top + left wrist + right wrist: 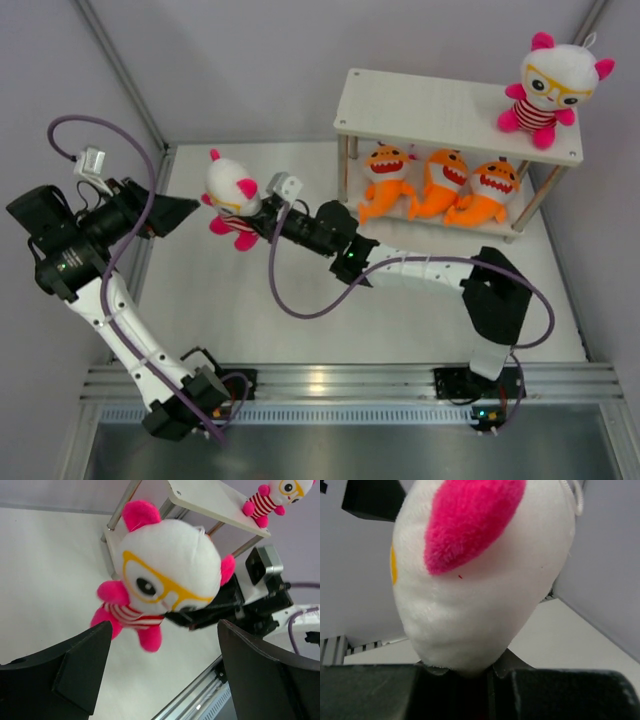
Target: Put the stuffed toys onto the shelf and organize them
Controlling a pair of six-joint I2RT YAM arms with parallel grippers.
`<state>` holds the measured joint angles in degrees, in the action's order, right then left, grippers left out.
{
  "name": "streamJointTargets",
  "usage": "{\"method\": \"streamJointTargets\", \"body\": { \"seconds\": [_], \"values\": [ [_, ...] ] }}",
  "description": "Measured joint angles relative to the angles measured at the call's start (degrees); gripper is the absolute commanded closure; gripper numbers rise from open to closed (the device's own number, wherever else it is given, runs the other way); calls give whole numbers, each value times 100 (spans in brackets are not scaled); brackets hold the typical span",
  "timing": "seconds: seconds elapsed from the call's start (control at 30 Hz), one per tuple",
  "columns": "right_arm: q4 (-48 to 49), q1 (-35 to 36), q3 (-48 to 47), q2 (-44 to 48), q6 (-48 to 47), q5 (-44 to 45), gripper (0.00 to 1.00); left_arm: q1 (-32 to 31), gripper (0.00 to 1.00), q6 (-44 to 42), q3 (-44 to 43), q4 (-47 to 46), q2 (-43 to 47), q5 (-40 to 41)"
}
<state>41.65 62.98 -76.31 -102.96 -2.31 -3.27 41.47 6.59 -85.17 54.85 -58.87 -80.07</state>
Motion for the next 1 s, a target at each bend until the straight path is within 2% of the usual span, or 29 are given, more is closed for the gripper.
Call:
{"method": "streamJointTargets", "body": {
  "seconds": [0.13, 0.23, 0.3, 0.37, 0.43, 0.5, 0.53, 0.57, 0.6, 0.77, 1.0],
  "values": [
    [-389, -975, 715, 1088, -20, -1207, 100, 0, 8, -422, 7, 2, -2, -79],
    [-730, -1545, 953, 2000, -114, -2173, 100, -20, 8, -883, 120, -17, 17, 271],
    [-903, -1808, 949, 2476, -157, -2796, 100, -219, 11, -1217, 221, -9, -7, 863],
    [-1296, -2041, 802, 2905, -310, -3322, 100, -925, 14, -1405, 232, -26, -157, 1897],
    [-1759, -2175, 542, 3104, -507, -3613, 100, -2203, 15, -1593, 238, -57, -411, 2909],
    [-2218, -2288, 341, 3283, -680, -3827, 100, -3493, 10, -1808, 249, -79, -774, 3519],
    [-2376, -2341, 328, 3366, -739, -3919, 100, -3919, 7, -1912, 262, -74, -907, 3622],
    [-2544, -2406, 332, 3462, -778, -4015, 100, -4269, 2, -2079, 280, -66, -1003, 3609],
    [-2675, -2500, 363, 3552, -817, -4109, 100, -4476, 2, -2232, 291, -33, -1036, 3526],
    [-3029, -2841, 503, 3731, -804, -4590, 100, -4774, 2, -2798, 76, 13, -758, 3119],
    [-2417, -2761, 841, 3438, -251, -4824, 100, -5163, 2, -2916, -415, -28, -693, 2391]
  ]
}}
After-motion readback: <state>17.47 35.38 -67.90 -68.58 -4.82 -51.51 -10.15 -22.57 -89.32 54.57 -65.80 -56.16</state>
